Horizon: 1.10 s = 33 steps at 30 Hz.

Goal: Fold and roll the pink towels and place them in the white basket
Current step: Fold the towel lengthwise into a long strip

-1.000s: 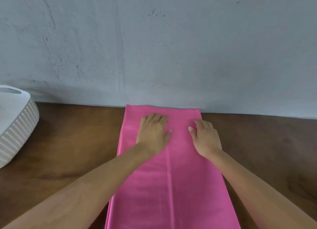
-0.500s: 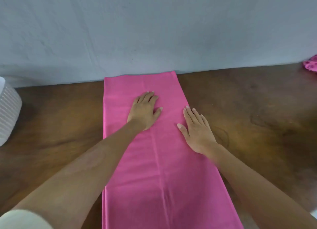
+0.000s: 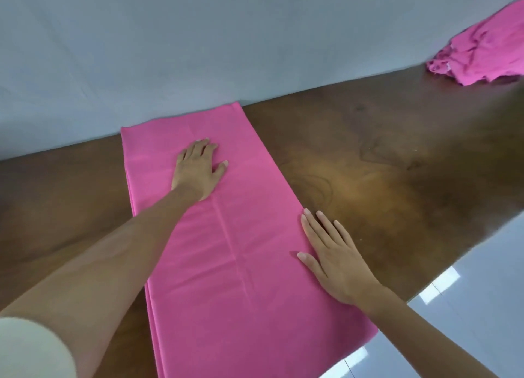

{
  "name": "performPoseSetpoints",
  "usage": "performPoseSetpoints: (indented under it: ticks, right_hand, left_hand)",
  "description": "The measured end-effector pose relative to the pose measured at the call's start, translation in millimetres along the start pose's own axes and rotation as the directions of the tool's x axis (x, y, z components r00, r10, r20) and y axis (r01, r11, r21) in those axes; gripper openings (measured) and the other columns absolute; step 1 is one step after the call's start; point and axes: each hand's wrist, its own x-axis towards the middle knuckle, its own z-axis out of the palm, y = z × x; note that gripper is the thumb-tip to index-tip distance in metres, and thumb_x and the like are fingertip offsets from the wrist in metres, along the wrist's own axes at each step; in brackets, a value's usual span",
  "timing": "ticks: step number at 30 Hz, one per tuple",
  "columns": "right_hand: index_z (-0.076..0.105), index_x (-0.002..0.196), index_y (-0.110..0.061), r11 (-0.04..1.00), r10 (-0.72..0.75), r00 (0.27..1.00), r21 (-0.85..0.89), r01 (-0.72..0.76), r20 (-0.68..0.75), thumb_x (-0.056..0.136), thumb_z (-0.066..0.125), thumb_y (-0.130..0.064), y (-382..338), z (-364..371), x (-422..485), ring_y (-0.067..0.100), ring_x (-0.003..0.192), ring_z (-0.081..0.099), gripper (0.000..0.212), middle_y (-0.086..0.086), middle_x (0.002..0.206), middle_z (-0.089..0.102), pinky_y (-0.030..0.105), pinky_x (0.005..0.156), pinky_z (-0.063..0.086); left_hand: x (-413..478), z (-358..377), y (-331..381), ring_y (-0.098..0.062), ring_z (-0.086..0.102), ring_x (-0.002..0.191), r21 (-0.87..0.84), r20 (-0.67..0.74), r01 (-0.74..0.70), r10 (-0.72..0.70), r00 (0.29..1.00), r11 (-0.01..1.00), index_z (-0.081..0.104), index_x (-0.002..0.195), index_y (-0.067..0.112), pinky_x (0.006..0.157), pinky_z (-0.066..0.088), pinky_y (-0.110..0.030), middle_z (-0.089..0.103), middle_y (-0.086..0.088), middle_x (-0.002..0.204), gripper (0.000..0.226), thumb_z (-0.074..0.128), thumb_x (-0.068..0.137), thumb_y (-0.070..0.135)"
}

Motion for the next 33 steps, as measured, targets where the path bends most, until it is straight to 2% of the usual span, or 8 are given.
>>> performPoseSetpoints:
  ticks: [6,11,16,20,25,27,29,33]
  right_hand:
    - [0.001,0.162,-0.023,0.996,0.094,0.995,0.014,-0.093,-0.038,0.104,0.009,-0.065,8.2,9.1,-50.6,0.015,0.156,-0.005,0.072,-0.006,0.17,-0.004,0.043,0.125,0.008]
    - [0.002,0.162,-0.029,0.984,0.174,0.983,0.052,-0.171,-0.053,0.103,0.009,-0.065,7.9,15.3,-71.6,0.013,0.156,-0.006,0.069,-0.007,0.17,-0.001,0.041,0.126,0.005]
    - [0.009,0.162,-0.031,0.979,0.187,0.979,0.096,-0.178,-0.085,0.103,0.012,-0.065,7.3,17.7,-70.1,0.011,0.156,-0.002,0.067,-0.008,0.169,0.008,0.043,0.126,0.01]
    - [0.019,0.161,-0.03,0.978,0.194,0.973,0.109,-0.181,-0.123,0.104,0.016,-0.064,7.9,20.0,-70.6,0.011,0.155,0.002,0.065,-0.008,0.168,0.013,0.043,0.126,0.011]
    - [0.03,0.158,-0.03,0.97,0.211,0.965,0.157,-0.187,-0.155,0.105,0.018,-0.063,9.2,24.1,-71.7,0.008,0.155,0.003,0.063,-0.009,0.167,0.018,0.04,0.127,0.009]
    - [0.036,0.153,-0.031,0.964,0.222,0.958,0.189,-0.188,-0.18,0.105,0.021,-0.063,9.8,26.1,-72.4,0.007,0.154,0.006,0.061,-0.009,0.165,0.023,0.037,0.127,0.007]
    - [0.046,0.143,-0.03,0.955,0.232,0.948,0.237,-0.179,-0.217,0.104,0.028,-0.063,10.5,27.4,-72.8,0.008,0.154,0.011,0.054,-0.009,0.163,0.03,0.039,0.127,0.013]
    - [0.052,0.112,-0.031,0.917,0.306,0.91,0.345,-0.202,-0.28,0.101,0.04,-0.064,10.4,28.3,-73.5,0.014,0.153,0.014,0.037,-0.004,0.159,0.035,0.038,0.123,0.024]
  left_hand:
    - [3.0,4.2,-1.3,-0.031,0.025,0.151,0.025,-0.016,-0.012,0.012,1.0,1.0,0.038,0.153,0.016,0.124,0.019,-0.05,0.032,-0.01,0.162,0.063,0.037,0.103,0.054]
    - [3.3,6.0,1.0,-0.032,0.026,0.15,0.031,-0.018,-0.024,0.024,1.0,0.999,0.038,0.152,0.015,0.123,0.02,-0.051,0.033,-0.012,0.161,0.062,0.038,0.103,0.052]
    - [8.6,2.6,5.5,-0.036,0.033,0.144,0.025,-0.016,-0.035,0.036,0.999,0.999,0.045,0.147,0.009,0.119,0.024,-0.053,0.04,-0.016,0.155,0.055,0.045,0.102,0.041]
    - [12.5,-0.6,36.4,-0.032,0.04,0.14,0.003,-0.023,-0.228,0.228,0.973,0.974,0.052,0.143,0.008,0.112,0.027,-0.048,0.049,-0.011,0.151,0.047,0.054,0.1,0.027]
    - [15.6,-5.9,93.7,-0.028,0.045,0.134,-0.075,0.108,-0.54,0.545,0.831,0.838,0.059,0.14,0.017,0.109,0.029,-0.044,0.056,-0.001,0.147,0.039,0.06,0.101,0.02]
    - [21.7,-8.0,110.4,-0.027,0.048,0.125,-0.074,0.163,-0.585,0.589,0.792,0.808,0.061,0.138,0.017,0.103,0.032,-0.041,0.061,-0.001,0.14,0.038,0.061,0.1,0.014]
    - [28.8,-11.0,122.2,-0.026,0.049,0.116,-0.036,0.215,-0.602,0.595,0.775,0.798,0.063,0.134,0.019,0.097,0.034,-0.039,0.064,-0.001,0.131,0.037,0.063,0.098,0.011]
    - [40.3,-16.9,135.2,-0.022,0.047,0.105,0.032,0.329,-0.58,0.54,0.775,0.814,0.064,0.119,0.021,0.088,0.035,-0.035,0.059,-0.001,0.114,0.025,0.069,0.095,0.023]
